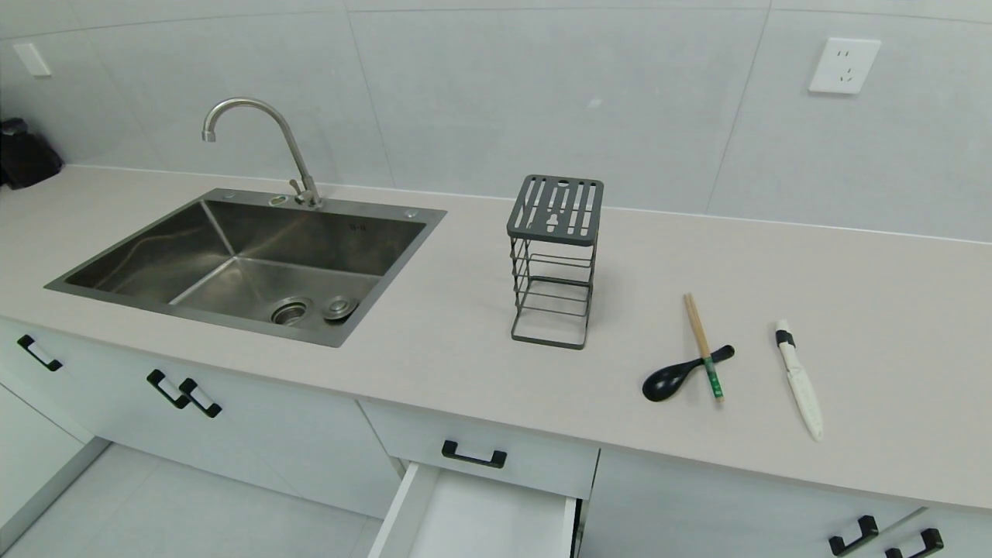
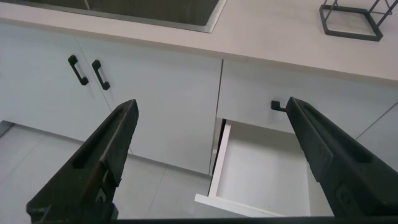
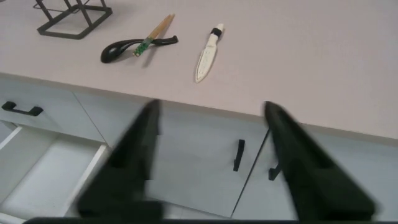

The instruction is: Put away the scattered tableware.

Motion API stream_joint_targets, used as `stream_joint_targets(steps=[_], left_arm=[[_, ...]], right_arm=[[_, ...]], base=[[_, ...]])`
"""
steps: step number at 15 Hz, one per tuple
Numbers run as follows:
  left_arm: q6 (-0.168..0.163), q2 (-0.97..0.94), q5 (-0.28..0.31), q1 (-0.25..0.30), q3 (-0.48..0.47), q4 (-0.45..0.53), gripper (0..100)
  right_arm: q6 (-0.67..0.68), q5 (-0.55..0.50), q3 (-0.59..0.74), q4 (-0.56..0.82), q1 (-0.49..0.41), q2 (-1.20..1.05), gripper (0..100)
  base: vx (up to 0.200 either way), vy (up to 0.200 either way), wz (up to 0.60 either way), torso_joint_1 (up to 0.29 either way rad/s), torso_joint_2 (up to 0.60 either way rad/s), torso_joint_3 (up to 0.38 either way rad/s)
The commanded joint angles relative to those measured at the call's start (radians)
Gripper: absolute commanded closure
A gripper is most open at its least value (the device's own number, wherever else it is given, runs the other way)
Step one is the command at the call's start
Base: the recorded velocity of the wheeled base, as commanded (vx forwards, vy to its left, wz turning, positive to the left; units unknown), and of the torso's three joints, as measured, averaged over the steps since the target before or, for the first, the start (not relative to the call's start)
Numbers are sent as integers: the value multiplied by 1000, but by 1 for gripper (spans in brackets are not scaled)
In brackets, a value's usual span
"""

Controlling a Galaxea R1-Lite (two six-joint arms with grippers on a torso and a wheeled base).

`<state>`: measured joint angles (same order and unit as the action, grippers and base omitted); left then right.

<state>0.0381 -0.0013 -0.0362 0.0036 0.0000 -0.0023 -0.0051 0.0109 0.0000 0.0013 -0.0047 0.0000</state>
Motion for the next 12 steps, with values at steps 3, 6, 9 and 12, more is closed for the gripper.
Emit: stream_joint_targets(steps=[3, 6, 9, 12], left_arm=[[0, 1, -1, 1, 0, -1, 0], [0, 1, -1, -1, 0, -1, 0], [0, 1, -1, -1, 0, -1, 0], [0, 1, -1, 1, 0, -1, 0]], right_arm=[[5, -3, 0, -6, 0, 2, 0], [-12, 55, -3, -196, 0, 2, 0], [-24, 185, -163, -110, 5, 219, 0], [-26, 209, -364, -44, 61, 597, 0]], base=[[0, 0, 0, 0, 0, 0], [0, 0, 0, 0, 0, 0], [0, 0, 0, 0, 0, 0], [0, 0, 0, 0, 0, 0]])
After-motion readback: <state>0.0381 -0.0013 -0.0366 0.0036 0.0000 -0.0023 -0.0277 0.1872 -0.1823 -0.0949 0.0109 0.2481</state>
